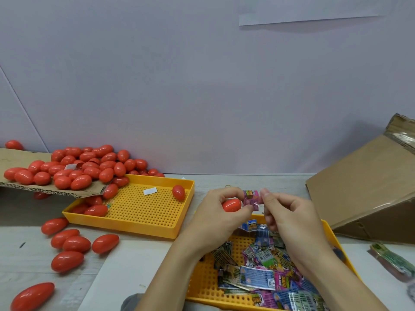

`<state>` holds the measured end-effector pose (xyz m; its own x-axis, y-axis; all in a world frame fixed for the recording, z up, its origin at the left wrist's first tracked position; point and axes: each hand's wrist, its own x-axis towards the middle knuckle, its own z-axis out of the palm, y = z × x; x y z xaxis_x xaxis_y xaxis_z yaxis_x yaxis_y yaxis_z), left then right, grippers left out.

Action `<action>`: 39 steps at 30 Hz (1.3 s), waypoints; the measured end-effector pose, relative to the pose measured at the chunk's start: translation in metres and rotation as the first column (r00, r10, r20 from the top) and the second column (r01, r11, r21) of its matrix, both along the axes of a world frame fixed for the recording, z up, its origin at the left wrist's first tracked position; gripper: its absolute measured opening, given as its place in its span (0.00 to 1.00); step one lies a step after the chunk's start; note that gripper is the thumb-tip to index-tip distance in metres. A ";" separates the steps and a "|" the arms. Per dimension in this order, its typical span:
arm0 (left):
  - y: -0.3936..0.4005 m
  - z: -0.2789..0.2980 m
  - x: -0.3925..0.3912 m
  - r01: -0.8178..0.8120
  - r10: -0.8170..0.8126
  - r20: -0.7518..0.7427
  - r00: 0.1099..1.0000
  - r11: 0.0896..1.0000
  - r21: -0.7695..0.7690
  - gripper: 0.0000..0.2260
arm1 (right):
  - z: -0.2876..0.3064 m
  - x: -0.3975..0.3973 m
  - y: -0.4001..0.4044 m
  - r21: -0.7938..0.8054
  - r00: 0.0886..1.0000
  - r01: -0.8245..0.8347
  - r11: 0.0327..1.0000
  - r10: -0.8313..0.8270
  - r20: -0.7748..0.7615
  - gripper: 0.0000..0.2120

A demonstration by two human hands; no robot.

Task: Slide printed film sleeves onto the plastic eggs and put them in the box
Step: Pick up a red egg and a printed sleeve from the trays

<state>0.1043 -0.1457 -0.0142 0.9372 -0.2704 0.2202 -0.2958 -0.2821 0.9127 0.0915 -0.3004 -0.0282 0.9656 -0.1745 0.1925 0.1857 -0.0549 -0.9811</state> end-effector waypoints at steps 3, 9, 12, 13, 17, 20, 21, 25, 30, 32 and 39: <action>0.000 0.000 0.001 -0.037 0.037 0.036 0.999 0.999 -0.008 0.03 | 0.000 0.001 0.001 0.039 1.000 -0.014 0.999 0.015 -0.023 0.16; -0.002 -0.002 0.002 -0.034 0.029 0.064 0.998 0.995 0.091 0.04 | -0.002 0.001 -0.001 0.032 0.998 -0.058 0.998 0.059 -0.005 0.20; -0.003 -0.004 0.002 -0.035 0.029 0.048 0.998 0.991 0.127 0.02 | -0.002 0.002 -0.001 0.092 0.997 -0.078 0.993 0.079 -0.004 0.09; -0.002 -0.004 0.002 -0.036 0.033 0.035 0.999 0.995 0.095 0.00 | -0.003 0.002 -0.001 0.109 0.996 -0.081 0.991 0.083 -0.014 0.08; 0.000 -0.005 0.003 -0.042 0.042 0.004 0.999 0.998 -0.053 0.10 | -0.004 0.004 -0.002 0.107 0.997 -0.073 0.992 0.076 -0.030 0.08; 0.003 -0.007 0.005 -0.049 0.042 -0.050 0.998 0.986 -0.157 0.10 | -0.004 0.004 0.000 0.079 0.997 -0.071 0.994 0.074 -0.033 0.10; 0.003 -0.007 0.005 -0.044 0.035 -0.057 0.998 0.985 -0.166 0.10 | -0.004 0.004 0.000 0.072 0.997 -0.071 0.995 0.074 -0.034 0.10; 0.002 -0.006 0.006 -0.004 -0.014 -0.085 0.996 0.976 -0.217 0.07 | -0.006 0.004 -0.001 0.053 0.999 -0.049 0.997 0.050 -0.017 0.11; 0.003 -0.004 0.007 0.003 -0.166 -0.264 0.950 0.851 -0.526 0.12 | -0.009 0.009 -0.004 0.105 0.998 0.062 0.993 -0.062 -0.008 0.12; 0.002 -0.005 0.008 -0.041 -0.141 -0.289 0.947 0.839 -0.543 0.06 | -0.010 0.010 -0.004 0.107 0.998 0.068 0.992 -0.069 -0.001 0.10; 0.001 -0.009 0.012 -0.088 0.065 -0.087 0.994 0.952 -0.292 0.08 | -0.013 0.011 -0.004 0.074 0.995 0.089 0.993 -0.092 0.031 0.10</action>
